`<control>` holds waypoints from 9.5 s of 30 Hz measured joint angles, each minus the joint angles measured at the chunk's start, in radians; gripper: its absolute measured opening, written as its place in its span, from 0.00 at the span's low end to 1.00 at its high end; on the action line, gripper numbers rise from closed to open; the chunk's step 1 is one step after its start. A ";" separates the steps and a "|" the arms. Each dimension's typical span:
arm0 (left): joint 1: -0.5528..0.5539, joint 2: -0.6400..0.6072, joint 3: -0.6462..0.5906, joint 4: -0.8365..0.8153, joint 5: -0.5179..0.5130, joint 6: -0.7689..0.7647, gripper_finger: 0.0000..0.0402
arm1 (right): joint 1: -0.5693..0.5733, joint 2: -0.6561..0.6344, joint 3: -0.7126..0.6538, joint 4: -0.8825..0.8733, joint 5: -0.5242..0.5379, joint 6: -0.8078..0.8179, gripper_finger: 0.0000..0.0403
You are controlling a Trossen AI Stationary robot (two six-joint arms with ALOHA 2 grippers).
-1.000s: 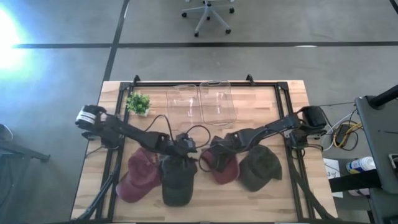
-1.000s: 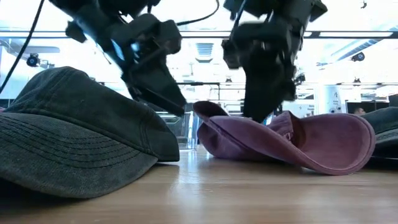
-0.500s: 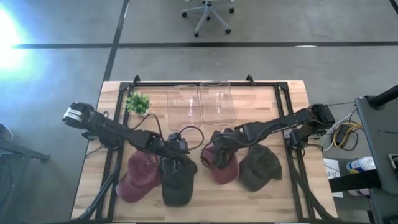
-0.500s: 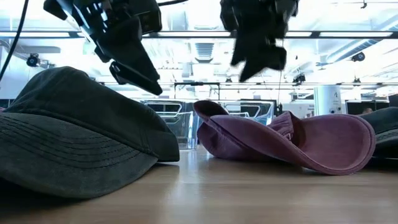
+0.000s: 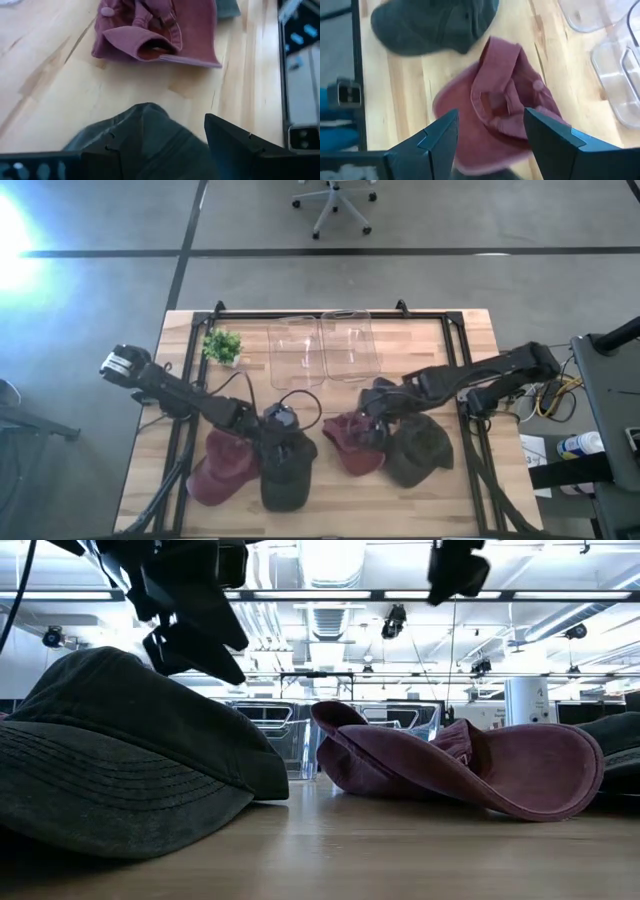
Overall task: Pick & Place hat
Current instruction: Put the right red cap into the right transparent bin
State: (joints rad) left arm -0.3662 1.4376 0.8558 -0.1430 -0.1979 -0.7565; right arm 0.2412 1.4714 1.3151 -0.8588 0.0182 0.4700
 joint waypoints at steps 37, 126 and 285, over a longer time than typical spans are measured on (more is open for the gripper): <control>-0.101 0.293 0.135 -0.159 -0.104 -0.580 0.51 | 0.069 0.031 -0.021 -0.174 0.011 0.184 0.54; -0.014 0.537 0.196 0.614 -0.321 -0.125 0.51 | 0.128 0.198 -0.214 0.421 -0.023 0.521 0.54; -0.435 -0.331 0.002 -0.494 -0.237 -0.022 0.51 | 0.346 0.613 0.671 -0.195 0.669 1.516 0.03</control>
State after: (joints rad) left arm -0.8017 1.1065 0.8577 -0.6369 -0.4352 -0.7788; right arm 0.5873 2.0840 1.9864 -1.0542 0.6875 1.9864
